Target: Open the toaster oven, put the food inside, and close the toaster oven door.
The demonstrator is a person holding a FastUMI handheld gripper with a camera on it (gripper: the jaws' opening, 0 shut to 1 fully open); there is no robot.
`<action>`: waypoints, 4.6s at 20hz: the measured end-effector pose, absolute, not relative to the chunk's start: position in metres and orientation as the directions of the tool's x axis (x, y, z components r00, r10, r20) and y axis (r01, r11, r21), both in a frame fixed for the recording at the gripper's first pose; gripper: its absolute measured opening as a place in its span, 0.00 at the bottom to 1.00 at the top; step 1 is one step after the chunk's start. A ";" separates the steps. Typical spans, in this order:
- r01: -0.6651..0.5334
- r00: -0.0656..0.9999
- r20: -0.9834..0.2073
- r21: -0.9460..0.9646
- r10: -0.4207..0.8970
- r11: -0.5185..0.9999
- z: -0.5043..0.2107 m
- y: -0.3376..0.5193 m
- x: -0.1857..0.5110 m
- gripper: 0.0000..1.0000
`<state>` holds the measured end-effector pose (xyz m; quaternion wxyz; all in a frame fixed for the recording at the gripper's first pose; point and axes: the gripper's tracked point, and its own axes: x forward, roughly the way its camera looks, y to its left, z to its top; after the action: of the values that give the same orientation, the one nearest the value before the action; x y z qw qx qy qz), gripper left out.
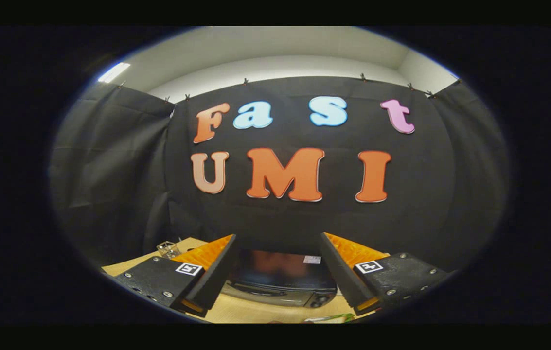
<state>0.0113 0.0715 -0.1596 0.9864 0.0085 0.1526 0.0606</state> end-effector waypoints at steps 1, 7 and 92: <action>-0.127 0.935 -0.329 0.037 0.132 0.991 -0.175 0.079 0.012 0.98; -0.149 0.851 -0.508 0.010 0.134 0.989 -0.271 0.105 0.011 0.99; 0.391 0.432 -0.833 0.519 0.346 0.760 -0.465 -0.091 -0.197 0.42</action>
<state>-0.1965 -0.0914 -0.4653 0.7722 0.3459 0.5328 -0.0146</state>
